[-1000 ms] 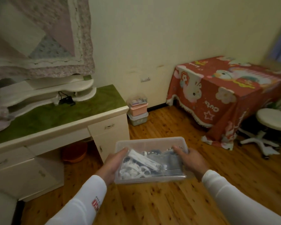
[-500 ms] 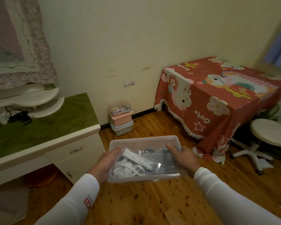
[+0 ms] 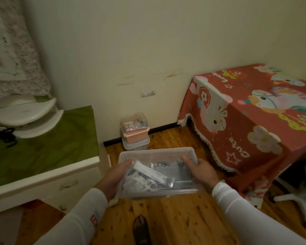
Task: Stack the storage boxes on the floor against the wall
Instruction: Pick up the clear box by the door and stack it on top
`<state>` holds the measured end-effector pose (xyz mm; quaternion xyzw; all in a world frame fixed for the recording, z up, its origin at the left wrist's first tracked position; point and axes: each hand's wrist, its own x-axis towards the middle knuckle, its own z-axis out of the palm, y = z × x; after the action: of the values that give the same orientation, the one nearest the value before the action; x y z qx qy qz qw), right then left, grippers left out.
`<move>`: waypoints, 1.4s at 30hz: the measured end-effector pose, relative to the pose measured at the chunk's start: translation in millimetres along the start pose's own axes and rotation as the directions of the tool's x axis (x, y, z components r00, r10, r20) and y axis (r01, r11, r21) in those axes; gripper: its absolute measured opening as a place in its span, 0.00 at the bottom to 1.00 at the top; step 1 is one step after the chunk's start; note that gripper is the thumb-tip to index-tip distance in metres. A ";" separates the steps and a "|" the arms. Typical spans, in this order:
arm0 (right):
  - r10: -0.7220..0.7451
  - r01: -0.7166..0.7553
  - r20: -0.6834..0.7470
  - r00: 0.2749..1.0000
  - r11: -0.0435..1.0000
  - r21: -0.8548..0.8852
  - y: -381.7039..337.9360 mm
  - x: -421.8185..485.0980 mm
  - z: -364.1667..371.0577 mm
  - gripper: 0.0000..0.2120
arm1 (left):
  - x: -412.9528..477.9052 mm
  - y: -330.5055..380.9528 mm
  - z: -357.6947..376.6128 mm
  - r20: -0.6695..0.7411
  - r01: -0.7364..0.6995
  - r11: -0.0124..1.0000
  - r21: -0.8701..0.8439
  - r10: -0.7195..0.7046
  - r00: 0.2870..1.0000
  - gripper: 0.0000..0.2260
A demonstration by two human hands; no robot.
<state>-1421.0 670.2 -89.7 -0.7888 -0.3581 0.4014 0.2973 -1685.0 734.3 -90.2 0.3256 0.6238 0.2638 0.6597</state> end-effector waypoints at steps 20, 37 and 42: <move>-0.046 0.047 0.096 0.994 0.999 -0.006 -191.4 282.7 44.3 0.12 | 243.9 206.0 -16.5 -0.038 0.006 0.994 -0.108 -0.010 0.999 0.19; -0.069 0.108 0.363 0.929 0.990 -0.089 -267.2 533.5 96.3 0.20 | 413.5 272.0 -0.6 -0.311 0.061 0.966 -0.253 -0.141 0.940 0.22; -0.034 0.077 0.373 0.927 0.992 -0.099 -285.7 572.8 118.7 0.21 | 451.7 288.0 -12.9 -0.328 0.098 0.962 -0.255 -0.181 0.927 0.24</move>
<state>-1373.3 1314.0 -173.9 -0.7040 -0.4518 0.5136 0.1909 -1643.7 1263.1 -166.0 0.1482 0.7167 0.3411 0.5899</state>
